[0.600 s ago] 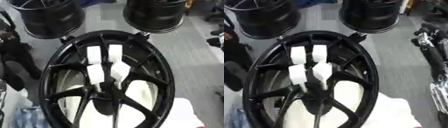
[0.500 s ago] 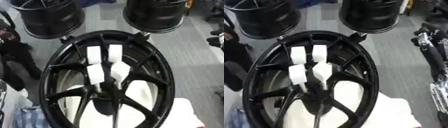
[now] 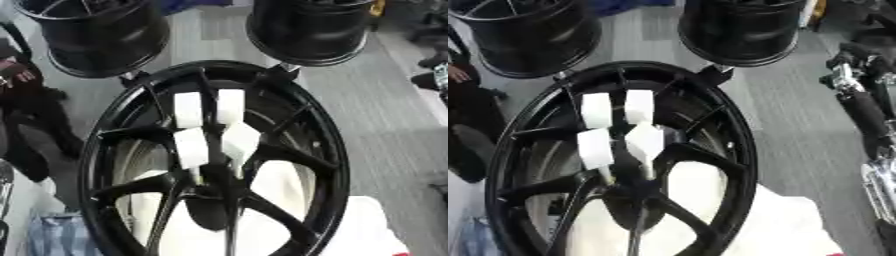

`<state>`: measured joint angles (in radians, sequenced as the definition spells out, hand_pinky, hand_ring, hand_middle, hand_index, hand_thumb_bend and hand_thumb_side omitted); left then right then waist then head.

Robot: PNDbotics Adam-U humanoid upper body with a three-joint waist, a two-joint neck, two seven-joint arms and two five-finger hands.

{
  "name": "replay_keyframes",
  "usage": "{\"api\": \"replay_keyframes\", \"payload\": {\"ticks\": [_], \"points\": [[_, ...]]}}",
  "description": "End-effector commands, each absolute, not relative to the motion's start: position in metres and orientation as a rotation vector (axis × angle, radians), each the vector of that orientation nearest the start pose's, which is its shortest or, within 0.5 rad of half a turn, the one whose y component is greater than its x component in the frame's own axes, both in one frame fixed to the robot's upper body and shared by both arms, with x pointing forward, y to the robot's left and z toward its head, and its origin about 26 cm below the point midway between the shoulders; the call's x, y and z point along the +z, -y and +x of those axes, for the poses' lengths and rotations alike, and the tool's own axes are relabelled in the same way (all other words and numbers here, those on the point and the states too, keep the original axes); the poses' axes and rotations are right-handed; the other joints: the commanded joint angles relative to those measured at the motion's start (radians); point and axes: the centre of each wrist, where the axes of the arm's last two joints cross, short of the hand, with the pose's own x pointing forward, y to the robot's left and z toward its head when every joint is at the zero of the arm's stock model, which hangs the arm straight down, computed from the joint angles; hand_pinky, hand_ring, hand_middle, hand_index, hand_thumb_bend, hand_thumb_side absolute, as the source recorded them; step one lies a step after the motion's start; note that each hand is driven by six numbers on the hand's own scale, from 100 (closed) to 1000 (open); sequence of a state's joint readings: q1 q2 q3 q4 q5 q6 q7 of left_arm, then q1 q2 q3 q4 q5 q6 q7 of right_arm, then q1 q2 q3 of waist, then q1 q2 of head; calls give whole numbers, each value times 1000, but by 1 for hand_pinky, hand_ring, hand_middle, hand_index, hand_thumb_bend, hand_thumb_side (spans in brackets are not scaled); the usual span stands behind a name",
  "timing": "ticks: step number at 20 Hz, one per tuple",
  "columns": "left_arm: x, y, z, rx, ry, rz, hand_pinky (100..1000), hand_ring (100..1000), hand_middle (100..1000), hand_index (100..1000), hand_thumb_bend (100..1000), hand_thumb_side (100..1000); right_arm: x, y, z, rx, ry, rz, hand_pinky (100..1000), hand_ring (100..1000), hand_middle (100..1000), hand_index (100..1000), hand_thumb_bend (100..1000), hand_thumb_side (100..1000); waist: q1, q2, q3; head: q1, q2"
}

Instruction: Pull the pin out of the wheel hub.

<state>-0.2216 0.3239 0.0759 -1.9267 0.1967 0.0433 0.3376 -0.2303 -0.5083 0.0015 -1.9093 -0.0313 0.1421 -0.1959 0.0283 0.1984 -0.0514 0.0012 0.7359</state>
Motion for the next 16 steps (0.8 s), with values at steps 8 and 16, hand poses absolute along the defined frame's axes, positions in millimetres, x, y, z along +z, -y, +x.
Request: {"api": "replay_keyframes", "payload": {"ticks": [8,16], "points": [[176,-295,300,134,2129,262,735,771,661,868,100,791,293,306,292,1099,1987,-820,852,735,707,828,100,178,-16,-10,4,-7,-8],[177,-294,301,107,2127,263,735,772,661,868,100,790,344,292,292,1693,1737,-861,906,842,779,831,100,237,-33,-13,12,-28,-8]]}}
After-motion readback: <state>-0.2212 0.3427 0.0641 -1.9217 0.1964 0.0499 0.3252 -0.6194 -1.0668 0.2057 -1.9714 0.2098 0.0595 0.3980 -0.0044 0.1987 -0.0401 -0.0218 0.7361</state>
